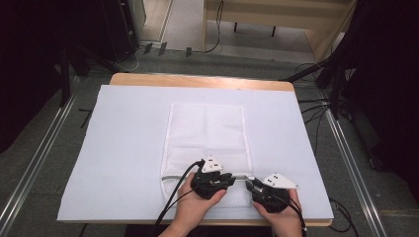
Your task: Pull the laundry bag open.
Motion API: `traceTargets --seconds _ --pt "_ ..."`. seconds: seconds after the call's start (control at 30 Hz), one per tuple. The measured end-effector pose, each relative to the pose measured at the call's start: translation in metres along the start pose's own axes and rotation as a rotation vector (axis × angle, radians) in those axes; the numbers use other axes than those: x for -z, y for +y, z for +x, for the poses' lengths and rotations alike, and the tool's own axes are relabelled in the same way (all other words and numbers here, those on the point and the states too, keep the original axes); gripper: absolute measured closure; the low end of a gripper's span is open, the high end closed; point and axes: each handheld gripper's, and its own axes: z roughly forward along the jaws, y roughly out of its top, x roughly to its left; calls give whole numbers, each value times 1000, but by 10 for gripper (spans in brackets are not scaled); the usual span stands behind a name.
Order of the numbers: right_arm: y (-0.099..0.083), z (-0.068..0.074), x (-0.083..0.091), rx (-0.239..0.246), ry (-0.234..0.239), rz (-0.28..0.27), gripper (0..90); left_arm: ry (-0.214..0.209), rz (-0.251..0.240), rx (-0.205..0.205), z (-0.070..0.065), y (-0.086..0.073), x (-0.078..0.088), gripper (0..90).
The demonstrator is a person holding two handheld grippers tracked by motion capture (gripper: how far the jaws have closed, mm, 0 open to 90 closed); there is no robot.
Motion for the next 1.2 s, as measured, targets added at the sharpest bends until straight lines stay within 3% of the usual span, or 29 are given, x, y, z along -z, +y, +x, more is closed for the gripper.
traceTargets --seconds 0.03,0.17,0.4,0.5,0.63,0.77,0.87,1.03,1.2 --pt "0 -1 1 -5 5 2 824 -1 6 -3 -1 1 -2 777" --pt "0 -2 3 8 23 -4 880 3 22 -12 -5 2 -10 782" --pt "3 6 7 65 30 -25 886 -11 12 -4 -6 12 -18 771" --pt "4 9 8 82 29 -23 886 -22 5 13 -9 18 -19 683" --pt "5 12 8 92 34 -34 887 35 20 45 -16 28 -27 470" --pt "6 13 9 94 38 -36 887 94 34 88 -19 36 -36 398" --pt "5 14 9 98 41 -36 887 117 49 100 -21 40 -42 365" --pt "6 15 10 107 39 -41 887 136 84 83 -25 42 -48 366" --pt "6 14 10 110 39 -37 887 128 101 88 -23 41 -45 469"
